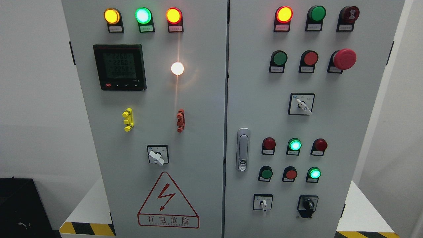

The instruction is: Flip black knob to close circuit

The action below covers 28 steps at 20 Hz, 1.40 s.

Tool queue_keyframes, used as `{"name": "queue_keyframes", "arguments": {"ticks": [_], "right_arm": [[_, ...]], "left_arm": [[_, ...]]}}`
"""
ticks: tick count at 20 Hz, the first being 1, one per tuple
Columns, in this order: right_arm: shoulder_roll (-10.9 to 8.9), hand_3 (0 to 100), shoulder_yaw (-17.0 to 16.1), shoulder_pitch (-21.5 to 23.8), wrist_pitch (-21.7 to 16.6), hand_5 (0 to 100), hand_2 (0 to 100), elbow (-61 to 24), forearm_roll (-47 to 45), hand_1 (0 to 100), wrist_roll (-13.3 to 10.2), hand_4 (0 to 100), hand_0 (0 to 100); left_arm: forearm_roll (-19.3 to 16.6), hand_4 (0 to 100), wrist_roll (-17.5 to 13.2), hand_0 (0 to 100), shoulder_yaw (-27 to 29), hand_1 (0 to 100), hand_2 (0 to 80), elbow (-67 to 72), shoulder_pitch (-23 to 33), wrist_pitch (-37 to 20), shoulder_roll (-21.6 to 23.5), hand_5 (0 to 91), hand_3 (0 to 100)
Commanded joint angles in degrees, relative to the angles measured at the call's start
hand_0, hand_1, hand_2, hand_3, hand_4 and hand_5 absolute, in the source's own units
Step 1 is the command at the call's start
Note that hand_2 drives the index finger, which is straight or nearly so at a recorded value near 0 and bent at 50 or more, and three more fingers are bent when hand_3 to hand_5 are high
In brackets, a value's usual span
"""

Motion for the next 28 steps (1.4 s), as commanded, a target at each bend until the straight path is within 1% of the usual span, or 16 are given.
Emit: {"name": "queue_keyframes", "arguments": {"ticks": [1,4,7,9,13,16,21,25,28], "right_arm": [[0.76,100,-2.8,-4.9,1.5,90,90,-10.4,2.1,0,0.2,90,0],[0.67,100,-3.2,-8.2,2.7,90,91,-9.9,2.5,0,0.3,90,0],[0.67,100,-4.2,-11.1,2.9,90,91,-7.7,4.0,0,0.3,90,0],[0.67,100,-4.8,-11.8,2.9,90,91,-6.8,4.7,0,0.3,90,0],[0.76,100,-4.7,-12.7,3.1,90,91,-6.3,5.0,0,0.2,89,0],[0.84,100,-4.7,-13.8,4.1,89,91,-5.4,5.7,0,0.3,89,0],[1.02,100,-4.8,-16.8,4.1,89,90,-2.5,6.8,0,0.3,89,0],[1.02,100,-4.9,-17.9,4.1,88,90,-2.4,7.6,0,0.3,88,0],[0.93,100,-5.7,-18.9,3.9,88,90,-1.6,8.0,0,0.6,88,0]], "left_arm": [[0.0,0,0.0,12,0.0,56,0.0,0.0,0.0,0.0,0.0,0.0,0],[0.0,0,0.0,12,0.0,56,0.0,0.0,0.0,0.0,0.0,0.0,0],[0.0,0,0.0,12,0.0,56,0.0,0.0,0.0,0.0,0.0,0.0,0],[0.0,0,0.0,12,0.0,56,0.0,0.0,0.0,0.0,0.0,0.0,0],[0.0,0,0.0,12,0.0,56,0.0,0.0,0.0,0.0,0.0,0.0,0],[0.0,0,0.0,12,0.0,56,0.0,0.0,0.0,0.0,0.0,0.0,0],[0.0,0,0.0,12,0.0,56,0.0,0.0,0.0,0.0,0.0,0.0,0],[0.0,0,0.0,12,0.0,56,0.0,0.0,0.0,0.0,0.0,0.0,0],[0.0,0,0.0,12,0.0,56,0.0,0.0,0.0,0.0,0.0,0.0,0]]}}
